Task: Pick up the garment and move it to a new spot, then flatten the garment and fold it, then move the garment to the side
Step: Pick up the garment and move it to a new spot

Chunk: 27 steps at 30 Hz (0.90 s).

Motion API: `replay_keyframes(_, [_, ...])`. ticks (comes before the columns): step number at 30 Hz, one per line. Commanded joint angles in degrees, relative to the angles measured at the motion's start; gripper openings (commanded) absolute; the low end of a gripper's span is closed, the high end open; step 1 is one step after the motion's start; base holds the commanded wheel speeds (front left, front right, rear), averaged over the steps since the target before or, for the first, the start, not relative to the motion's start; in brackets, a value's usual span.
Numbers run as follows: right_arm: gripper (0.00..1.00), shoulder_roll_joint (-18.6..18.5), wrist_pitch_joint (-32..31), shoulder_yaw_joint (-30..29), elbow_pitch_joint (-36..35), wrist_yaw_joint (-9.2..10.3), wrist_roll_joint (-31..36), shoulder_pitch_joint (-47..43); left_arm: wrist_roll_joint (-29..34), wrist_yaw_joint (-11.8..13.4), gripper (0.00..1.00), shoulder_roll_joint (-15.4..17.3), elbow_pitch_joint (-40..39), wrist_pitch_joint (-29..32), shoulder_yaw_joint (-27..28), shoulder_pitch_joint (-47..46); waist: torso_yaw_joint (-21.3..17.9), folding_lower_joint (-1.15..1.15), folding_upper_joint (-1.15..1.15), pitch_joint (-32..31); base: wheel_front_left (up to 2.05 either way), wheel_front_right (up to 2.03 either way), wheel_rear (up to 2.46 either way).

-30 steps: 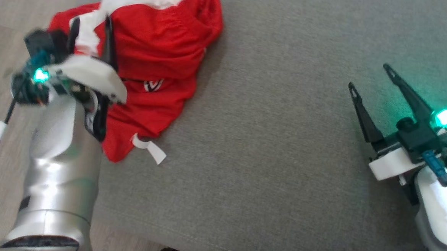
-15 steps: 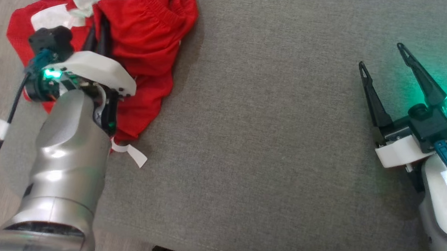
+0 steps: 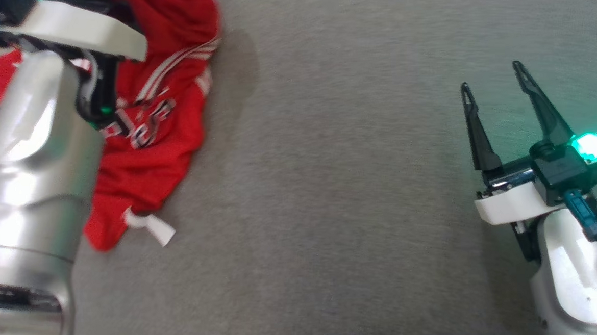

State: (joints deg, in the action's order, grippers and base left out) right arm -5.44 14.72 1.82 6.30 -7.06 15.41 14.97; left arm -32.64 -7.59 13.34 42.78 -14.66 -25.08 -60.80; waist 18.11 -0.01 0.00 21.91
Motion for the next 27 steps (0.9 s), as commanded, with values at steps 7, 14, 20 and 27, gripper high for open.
replay_keyframes(7, [1.0,2.42,0.28,0.85,-3.28,-0.43,-2.08,-0.26,-1.32,0.1,0.0,5.33,-12.1,-0.32,-3.74,-6.5,-10.94,0.01,0.0,-4.38,0.0,0.0,0.0])
replay_keyframes(14, [1.0,2.55,0.28,0.0,-4.5,-0.43,-7.44,-1.52,-5.92,0.1,0.0,4.73,-20.65,0.41,-6.49,-8.35,-19.44,0.01,0.0,-6.81,0.0,0.0,0.0])
replay_keyframes(20, [1.0,2.55,0.28,0.64,-4.74,-0.43,-11.2,-1.66,-6.92,0.27,0.0,3.14,-20.78,0.45,-6.66,-10.63,-26.36,0.01,0.0,-8.85,0.0,0.0,0.0])
replay_keyframes(27, [1.0,2.56,0.28,0.27,-4.5,-0.43,-13.44,-2.61,-10.7,0.21,0.0,-0.87,-17.86,2.47,-10.01,-4.48,-30.23,0.01,0.0,-9.72,0.0,0.0,0.0])
